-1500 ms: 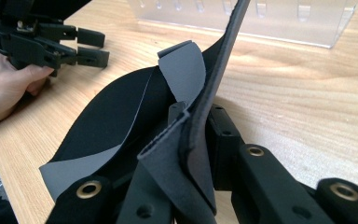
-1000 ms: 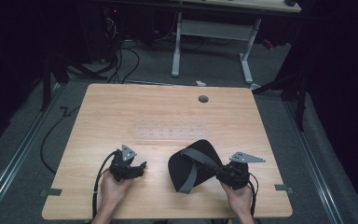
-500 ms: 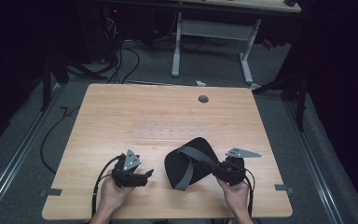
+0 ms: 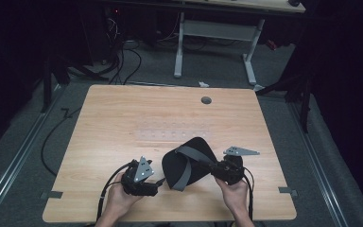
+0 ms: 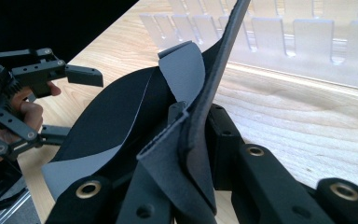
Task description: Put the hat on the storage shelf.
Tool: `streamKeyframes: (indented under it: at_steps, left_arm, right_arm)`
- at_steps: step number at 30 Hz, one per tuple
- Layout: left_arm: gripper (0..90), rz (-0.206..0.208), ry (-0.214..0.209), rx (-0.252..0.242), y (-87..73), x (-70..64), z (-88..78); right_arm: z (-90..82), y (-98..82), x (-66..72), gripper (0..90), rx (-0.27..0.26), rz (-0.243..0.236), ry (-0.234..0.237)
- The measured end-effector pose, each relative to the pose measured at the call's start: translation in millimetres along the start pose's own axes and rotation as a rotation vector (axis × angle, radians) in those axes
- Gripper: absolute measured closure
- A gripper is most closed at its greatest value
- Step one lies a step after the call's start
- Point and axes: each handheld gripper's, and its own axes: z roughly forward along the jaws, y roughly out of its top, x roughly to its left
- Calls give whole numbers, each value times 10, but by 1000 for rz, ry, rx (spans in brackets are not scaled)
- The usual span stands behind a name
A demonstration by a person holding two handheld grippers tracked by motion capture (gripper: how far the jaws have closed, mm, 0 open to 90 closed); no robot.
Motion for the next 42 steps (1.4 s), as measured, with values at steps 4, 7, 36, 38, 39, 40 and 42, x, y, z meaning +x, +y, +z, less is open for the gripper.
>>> streamKeyframes:
  at_steps: [4,7,36,38,39,40,42]
  left_arm:
    - [233,-2,-16,-7,16,-45,11]
    - [233,15,-19,-9,29,-75,15]
    - [369,113,30,4,24,-101,-2]
    - [375,107,33,1,23,-100,6]
    - [380,107,34,1,22,-99,6]
    - [386,108,35,0,20,-98,5]
    - [408,97,17,-3,20,-113,-3]
  right_arm:
    - [41,27,21,817,12,-1,8]
    - [59,26,29,816,21,-1,4]
    - [199,102,130,811,48,-9,56]
    - [203,102,132,809,45,-8,60]
    - [208,99,133,808,46,-5,64]
    - [212,98,136,808,47,-2,67]
    - [229,91,149,807,54,8,82]
